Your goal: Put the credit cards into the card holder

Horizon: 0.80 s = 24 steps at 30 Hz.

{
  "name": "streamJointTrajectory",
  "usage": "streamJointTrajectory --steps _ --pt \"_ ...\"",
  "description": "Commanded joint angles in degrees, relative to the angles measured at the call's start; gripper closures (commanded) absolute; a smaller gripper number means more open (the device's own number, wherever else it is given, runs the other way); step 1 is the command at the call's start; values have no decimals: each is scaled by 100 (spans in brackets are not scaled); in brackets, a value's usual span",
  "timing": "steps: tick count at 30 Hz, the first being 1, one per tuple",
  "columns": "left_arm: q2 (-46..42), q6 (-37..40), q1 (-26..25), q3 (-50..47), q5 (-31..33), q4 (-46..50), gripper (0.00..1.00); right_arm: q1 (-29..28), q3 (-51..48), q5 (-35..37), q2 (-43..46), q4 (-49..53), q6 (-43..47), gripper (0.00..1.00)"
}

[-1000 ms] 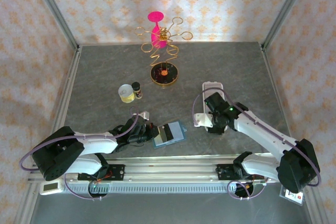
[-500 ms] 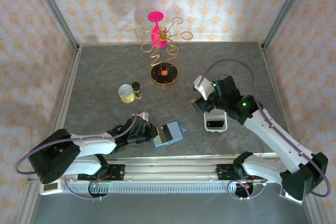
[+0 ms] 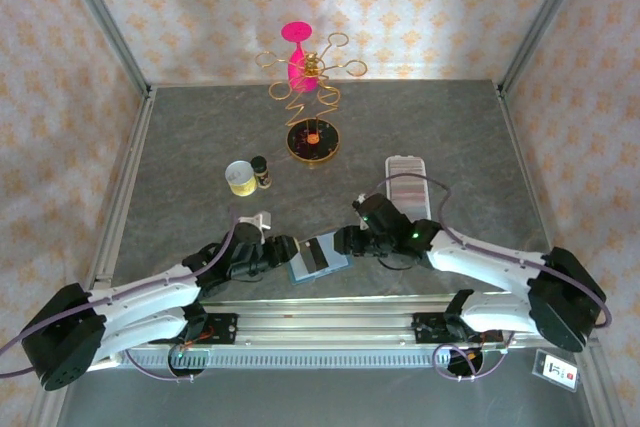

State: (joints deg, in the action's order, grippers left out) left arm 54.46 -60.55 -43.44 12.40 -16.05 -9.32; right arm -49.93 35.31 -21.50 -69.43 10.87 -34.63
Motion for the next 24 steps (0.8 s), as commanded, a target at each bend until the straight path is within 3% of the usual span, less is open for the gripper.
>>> streamJointTrajectory --steps 1,7,13,24 --pt "-2 -182 24 -277 -4 239 59 -146 18 35 -362 -697 -771 53" --pt "112 -297 -63 -360 4 54 59 -307 540 13 -1201 -605 -681 60" --pt "270 -317 -92 -449 15 -85 58 -375 818 129 -1786 -440 -639 60" --pt "563 -403 -235 -471 -26 -450 57 -591 861 -11 -2179 -683 -713 60"
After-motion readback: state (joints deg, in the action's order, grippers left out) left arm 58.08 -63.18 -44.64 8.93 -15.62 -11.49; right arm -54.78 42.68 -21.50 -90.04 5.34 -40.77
